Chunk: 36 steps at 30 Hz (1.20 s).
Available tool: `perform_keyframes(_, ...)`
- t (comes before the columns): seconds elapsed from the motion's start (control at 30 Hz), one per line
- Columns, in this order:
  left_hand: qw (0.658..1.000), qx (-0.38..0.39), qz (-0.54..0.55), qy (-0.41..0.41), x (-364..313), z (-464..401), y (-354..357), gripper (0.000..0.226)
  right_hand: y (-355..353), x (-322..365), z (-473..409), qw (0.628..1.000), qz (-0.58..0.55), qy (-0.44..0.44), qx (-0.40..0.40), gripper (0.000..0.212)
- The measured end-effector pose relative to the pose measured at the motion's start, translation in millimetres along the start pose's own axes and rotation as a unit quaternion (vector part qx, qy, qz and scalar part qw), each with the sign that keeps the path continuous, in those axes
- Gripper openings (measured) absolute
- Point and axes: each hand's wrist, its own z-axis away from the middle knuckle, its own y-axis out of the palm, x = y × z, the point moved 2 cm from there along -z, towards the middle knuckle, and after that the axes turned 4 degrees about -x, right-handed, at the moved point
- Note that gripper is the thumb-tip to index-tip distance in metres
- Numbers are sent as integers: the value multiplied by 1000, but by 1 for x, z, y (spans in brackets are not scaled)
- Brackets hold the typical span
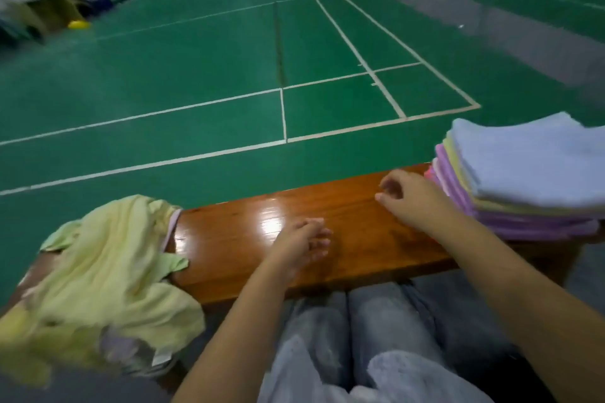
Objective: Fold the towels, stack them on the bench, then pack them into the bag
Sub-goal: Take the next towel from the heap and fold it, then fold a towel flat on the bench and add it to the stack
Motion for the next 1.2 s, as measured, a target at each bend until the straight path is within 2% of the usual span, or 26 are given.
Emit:
perform_keyframes(0.1,996,-84,6,13,21,16,-71,15,57,39,6,999,-24,-33,32,25)
perform_keyframes(0.17,989,-141,22,39,30,34,-114,11,95,68,11,993,-58,-53,89,23)
perform_keyframes(0.23,970,-231,22,75,35,50,-152,10,130,95,17,983,-89,-70,145,22)
perform_keyframes(0.3,935,-334,-12,113,38,66,-186,10,158,122,22,974,-104,-83,185,20)
perform_keyframes(0.4,864,-472,-62,162,37,89,-229,6,193,155,26,961,-126,-97,228,19)
perform_keyframes(0.5,796,-563,-158,158,32,97,-259,24,216,177,30,948,-141,-106,264,20)
perform_keyframes(0.6,785,-545,-288,58,34,87,-282,49,228,184,32,946,-135,-115,273,16)
perform_keyframes(0.67,804,-519,-288,37,35,79,-292,42,231,184,31,945,-134,-117,276,14)
perform_keyframes(0.8,851,-499,-147,73,30,81,-298,14,232,180,27,947,-142,-102,269,12)
perform_keyframes(0.97,885,-447,-63,116,17,95,-295,16,233,198,26,943,-149,-126,271,18)
perform_keyframes(1.1,905,-394,-39,154,-15,109,-285,18,237,227,25,922,-199,-157,294,38)
perform_keyframes(1.2,912,-357,-19,201,-49,120,-269,18,231,247,23,910,-232,-205,276,48)
